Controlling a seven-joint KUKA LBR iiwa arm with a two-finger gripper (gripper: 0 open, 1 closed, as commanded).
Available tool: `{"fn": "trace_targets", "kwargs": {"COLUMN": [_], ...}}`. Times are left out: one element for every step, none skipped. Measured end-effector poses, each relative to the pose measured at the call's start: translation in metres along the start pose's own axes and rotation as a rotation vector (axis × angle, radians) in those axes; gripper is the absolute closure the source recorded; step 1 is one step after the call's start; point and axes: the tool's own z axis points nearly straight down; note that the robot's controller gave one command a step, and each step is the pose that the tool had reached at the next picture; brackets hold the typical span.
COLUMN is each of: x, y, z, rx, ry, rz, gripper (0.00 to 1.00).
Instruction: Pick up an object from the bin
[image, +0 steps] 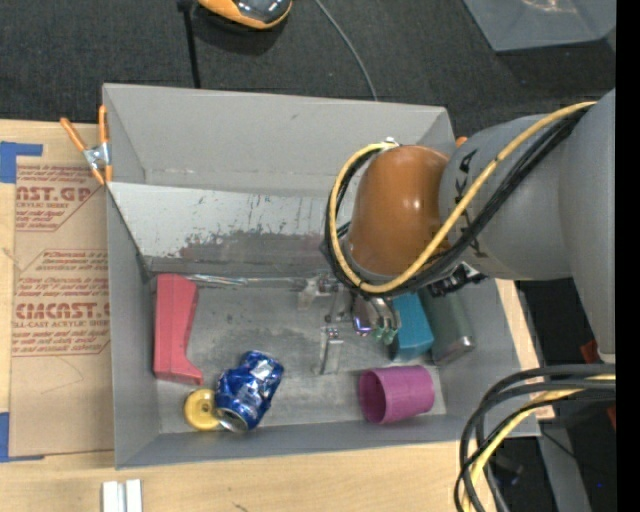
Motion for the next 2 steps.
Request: {"fn": "trace_targets", "kwargs": {"x": [0.000, -0.023], "y": [0.000, 0.019], "z": [0.000, 0.012], "rx": [0.000, 0.000], "ry": [0.000, -0.003], "rz": [0.000, 0.052], "gripper": [0.00, 0.00]}}
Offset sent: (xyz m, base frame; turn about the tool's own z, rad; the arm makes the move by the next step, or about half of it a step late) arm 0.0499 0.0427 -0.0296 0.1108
